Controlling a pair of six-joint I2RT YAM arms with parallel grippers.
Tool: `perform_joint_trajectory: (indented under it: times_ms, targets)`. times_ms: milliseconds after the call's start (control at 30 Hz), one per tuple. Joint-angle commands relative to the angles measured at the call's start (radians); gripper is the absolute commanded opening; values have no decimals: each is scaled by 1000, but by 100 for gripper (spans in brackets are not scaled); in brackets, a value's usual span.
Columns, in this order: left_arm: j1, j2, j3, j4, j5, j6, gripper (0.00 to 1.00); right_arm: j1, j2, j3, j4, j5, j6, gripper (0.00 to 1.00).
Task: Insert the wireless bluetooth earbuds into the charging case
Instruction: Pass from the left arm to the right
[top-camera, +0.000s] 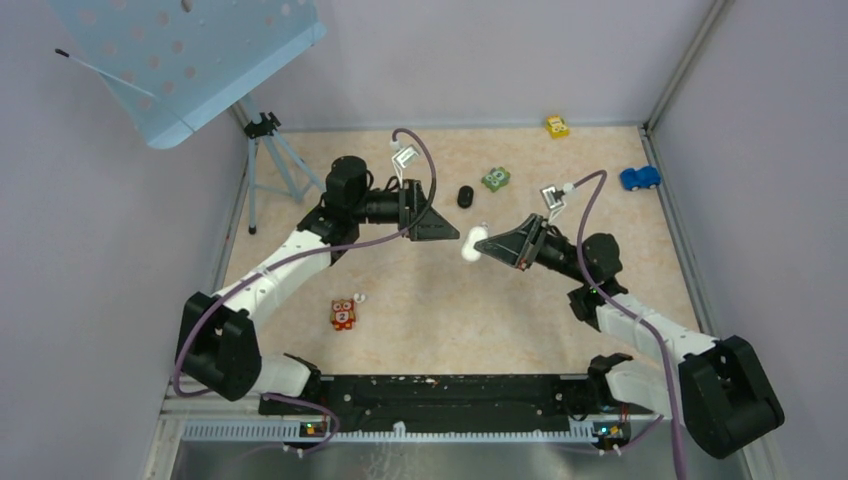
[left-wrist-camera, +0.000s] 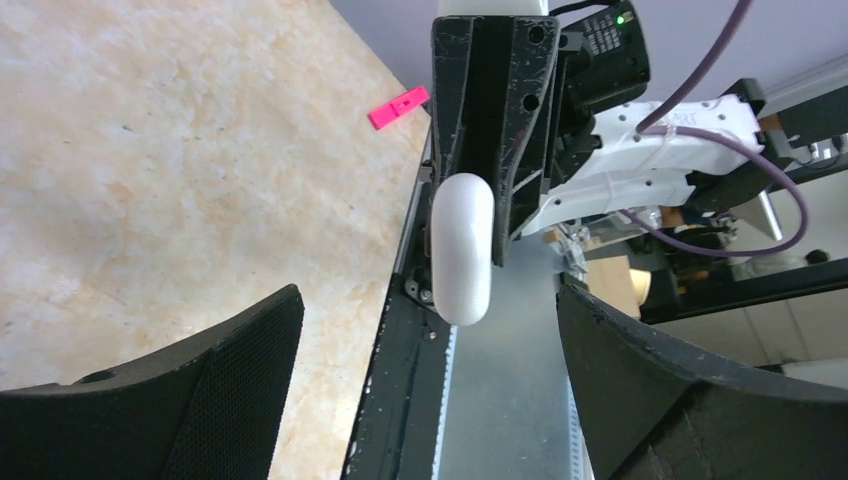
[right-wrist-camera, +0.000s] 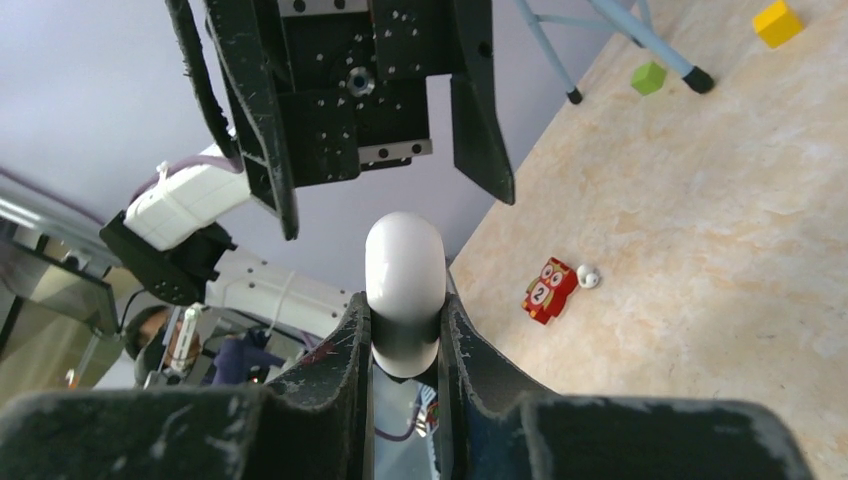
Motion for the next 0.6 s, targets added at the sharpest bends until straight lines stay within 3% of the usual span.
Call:
perform_joint_trajectory:
  times_ms: [0, 267, 567]
  targets:
    - [-1, -33, 85, -204, -30, 183, 99, -13, 35, 79, 89, -128, -2, 0]
    - [-8, -46, -35, 76, 30, -27, 98, -18, 111, 104, 188, -172, 63, 0]
    - [-39, -31, -43, 140, 49, -120, 87, -18, 123, 116, 179, -168, 57, 0]
